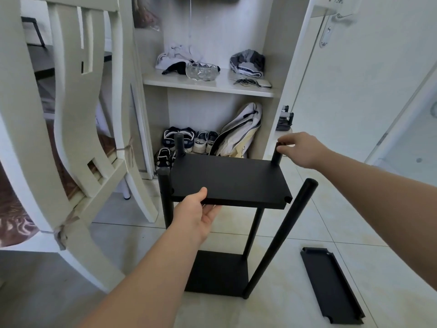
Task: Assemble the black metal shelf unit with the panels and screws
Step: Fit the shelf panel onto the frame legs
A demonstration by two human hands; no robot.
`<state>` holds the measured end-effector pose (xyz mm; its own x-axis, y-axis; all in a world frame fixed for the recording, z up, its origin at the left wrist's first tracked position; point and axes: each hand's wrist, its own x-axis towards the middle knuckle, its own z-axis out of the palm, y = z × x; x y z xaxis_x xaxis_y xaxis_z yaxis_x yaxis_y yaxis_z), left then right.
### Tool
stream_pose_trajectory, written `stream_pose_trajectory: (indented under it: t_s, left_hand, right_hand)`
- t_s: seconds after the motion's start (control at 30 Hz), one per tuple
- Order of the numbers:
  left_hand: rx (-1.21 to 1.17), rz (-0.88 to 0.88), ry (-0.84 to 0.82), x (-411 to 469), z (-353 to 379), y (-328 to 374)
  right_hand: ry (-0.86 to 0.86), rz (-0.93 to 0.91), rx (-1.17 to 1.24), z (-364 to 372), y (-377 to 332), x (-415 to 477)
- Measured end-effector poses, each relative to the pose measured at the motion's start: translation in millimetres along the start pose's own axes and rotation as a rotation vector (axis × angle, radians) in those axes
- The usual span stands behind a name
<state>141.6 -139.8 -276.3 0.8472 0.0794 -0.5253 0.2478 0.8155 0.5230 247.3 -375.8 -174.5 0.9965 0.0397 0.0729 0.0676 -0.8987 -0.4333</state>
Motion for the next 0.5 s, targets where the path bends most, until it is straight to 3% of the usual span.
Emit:
stream_pose_trajectory:
  t_s: [0.33, 0.5]
  left_hand:
    - [0.041, -0.001, -0.010, -3, 3, -1]
    - [0.043, -0.008, 0.004, -3, 4, -1]
  right_hand:
    - [0.448, 0.194, 0.472, 36, 10, -129]
    - [0.423, 0.455, 0.787, 48, 21, -151]
